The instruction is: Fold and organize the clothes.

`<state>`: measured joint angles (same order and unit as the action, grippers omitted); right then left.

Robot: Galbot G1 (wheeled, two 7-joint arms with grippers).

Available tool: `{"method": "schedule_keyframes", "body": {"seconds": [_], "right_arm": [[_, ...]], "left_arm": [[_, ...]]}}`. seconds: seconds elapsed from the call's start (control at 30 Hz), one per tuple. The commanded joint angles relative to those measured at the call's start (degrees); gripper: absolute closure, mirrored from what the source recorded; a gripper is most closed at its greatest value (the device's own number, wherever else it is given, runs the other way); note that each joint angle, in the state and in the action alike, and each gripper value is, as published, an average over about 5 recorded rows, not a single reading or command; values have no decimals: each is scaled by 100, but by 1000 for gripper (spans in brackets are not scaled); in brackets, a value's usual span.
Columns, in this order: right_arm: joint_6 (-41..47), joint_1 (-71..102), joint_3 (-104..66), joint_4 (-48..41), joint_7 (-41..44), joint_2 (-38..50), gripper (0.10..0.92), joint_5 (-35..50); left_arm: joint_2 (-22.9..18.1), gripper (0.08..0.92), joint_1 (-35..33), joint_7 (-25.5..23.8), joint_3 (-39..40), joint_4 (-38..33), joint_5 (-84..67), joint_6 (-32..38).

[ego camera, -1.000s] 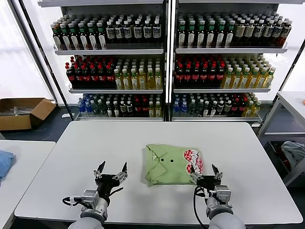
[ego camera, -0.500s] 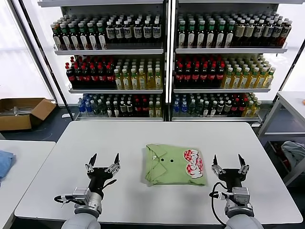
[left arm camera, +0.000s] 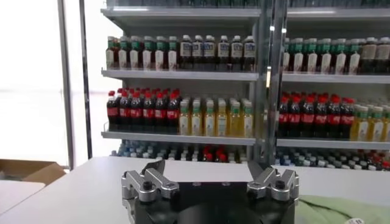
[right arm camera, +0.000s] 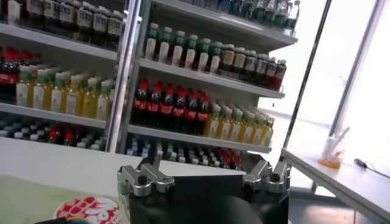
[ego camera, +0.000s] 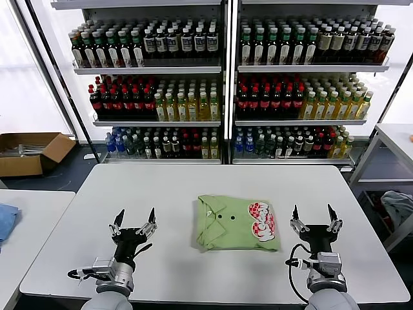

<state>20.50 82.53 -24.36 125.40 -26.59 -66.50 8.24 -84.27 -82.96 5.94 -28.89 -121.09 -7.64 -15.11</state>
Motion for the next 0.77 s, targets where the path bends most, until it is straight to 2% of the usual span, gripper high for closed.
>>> {"method": "schedule_keyframes", "body": {"seconds": [0.03, 0.23, 0.77], "right_arm": [[-13, -49, 100, -2, 49, 31, 203, -143], [85, 59, 63, 2, 105, 8, 203, -261], [21, 571, -280, 51, 278, -69, 203, -82]], "left_arm": [[-84, 177, -160, -192, -127, -183, 225, 60], [-36, 177, -272, -539, -129, -400, 153, 0], [-16, 177, -153, -526, 184, -248, 261, -2]]}}
